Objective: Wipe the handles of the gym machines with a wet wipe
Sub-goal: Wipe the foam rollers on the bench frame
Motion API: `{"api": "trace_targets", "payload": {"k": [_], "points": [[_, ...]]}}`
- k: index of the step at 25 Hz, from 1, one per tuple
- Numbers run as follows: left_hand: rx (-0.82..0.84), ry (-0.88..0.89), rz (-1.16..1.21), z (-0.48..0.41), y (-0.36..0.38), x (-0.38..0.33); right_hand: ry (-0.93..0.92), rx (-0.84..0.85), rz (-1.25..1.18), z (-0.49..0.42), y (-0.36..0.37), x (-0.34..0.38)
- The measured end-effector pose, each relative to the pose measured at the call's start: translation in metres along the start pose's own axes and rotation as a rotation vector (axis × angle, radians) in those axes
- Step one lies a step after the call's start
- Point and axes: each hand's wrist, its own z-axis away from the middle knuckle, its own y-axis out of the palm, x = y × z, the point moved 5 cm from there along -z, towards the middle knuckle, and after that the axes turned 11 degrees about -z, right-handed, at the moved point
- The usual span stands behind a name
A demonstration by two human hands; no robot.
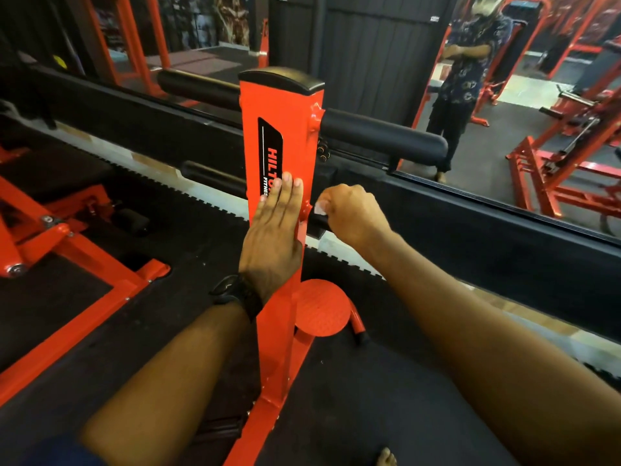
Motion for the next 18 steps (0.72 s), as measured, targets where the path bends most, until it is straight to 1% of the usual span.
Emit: {"api": "trace_targets", "payload": {"k": [3, 6, 8, 10, 12, 15, 18], "points": [[-0.008, -0.002, 0.018, 0.001, -0.001, 0.000, 0.014, 0.082, -0.089, -0.007, 0.001, 0.001], [-0.054, -0.007, 0.034, 0.000, -0.002, 0.000, 0.120, 0.113, -0.124, -0.010, -0.011, -0.022], [-0.049, -0.014, 0.047, 0.000, -0.001, 0.000, 0.074, 0.089, -0.126, -0.010, -0.007, -0.010], [-0.036, -0.034, 0.064, 0.002, 0.001, -0.003, 0.016, 0.106, -0.099, -0.010, -0.001, 0.002], [-0.041, -0.032, 0.071, 0.002, 0.000, -0.004, 0.037, 0.148, -0.069, -0.009, -0.008, -0.010], [-0.051, -0.017, 0.064, 0.000, 0.000, -0.001, 0.119, 0.210, -0.034, -0.013, -0.020, -0.030], [-0.037, -0.021, 0.069, 0.000, 0.001, -0.001, 0.070, 0.188, -0.016, -0.018, -0.012, -0.011]]}}
